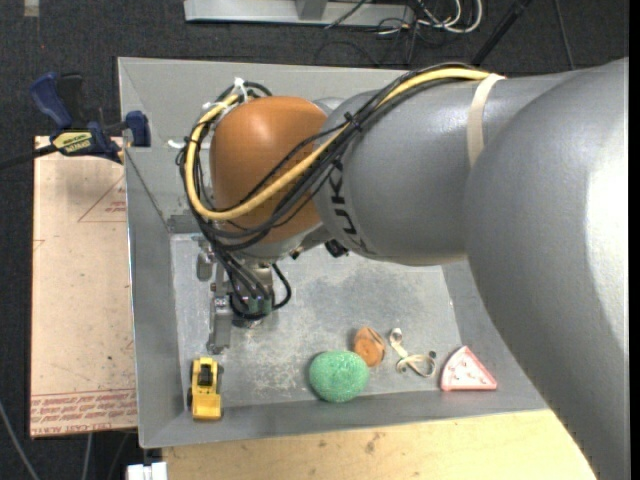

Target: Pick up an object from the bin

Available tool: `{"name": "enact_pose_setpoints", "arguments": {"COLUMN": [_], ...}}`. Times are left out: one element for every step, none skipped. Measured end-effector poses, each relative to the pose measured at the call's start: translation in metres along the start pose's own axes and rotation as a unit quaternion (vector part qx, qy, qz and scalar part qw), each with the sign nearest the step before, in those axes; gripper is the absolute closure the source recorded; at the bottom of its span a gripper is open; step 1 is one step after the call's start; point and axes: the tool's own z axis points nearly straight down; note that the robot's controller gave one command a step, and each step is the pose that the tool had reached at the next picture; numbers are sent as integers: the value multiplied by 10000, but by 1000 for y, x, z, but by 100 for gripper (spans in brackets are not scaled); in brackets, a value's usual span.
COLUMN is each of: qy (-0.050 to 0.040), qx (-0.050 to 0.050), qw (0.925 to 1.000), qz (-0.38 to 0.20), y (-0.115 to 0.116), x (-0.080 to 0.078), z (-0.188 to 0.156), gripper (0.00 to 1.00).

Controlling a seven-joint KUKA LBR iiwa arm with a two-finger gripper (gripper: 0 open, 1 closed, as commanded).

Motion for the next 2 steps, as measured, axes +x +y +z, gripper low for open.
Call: {"name": "enact_pose_setpoints", "arguments": {"qy": [-34, -57], "qx": [-8, -12], "qw": [10000, 9995], "qz": [22, -309], "y": [-1, -21], "x": [-2, 17], "z": [-5, 44], "gripper": [0, 0]}}
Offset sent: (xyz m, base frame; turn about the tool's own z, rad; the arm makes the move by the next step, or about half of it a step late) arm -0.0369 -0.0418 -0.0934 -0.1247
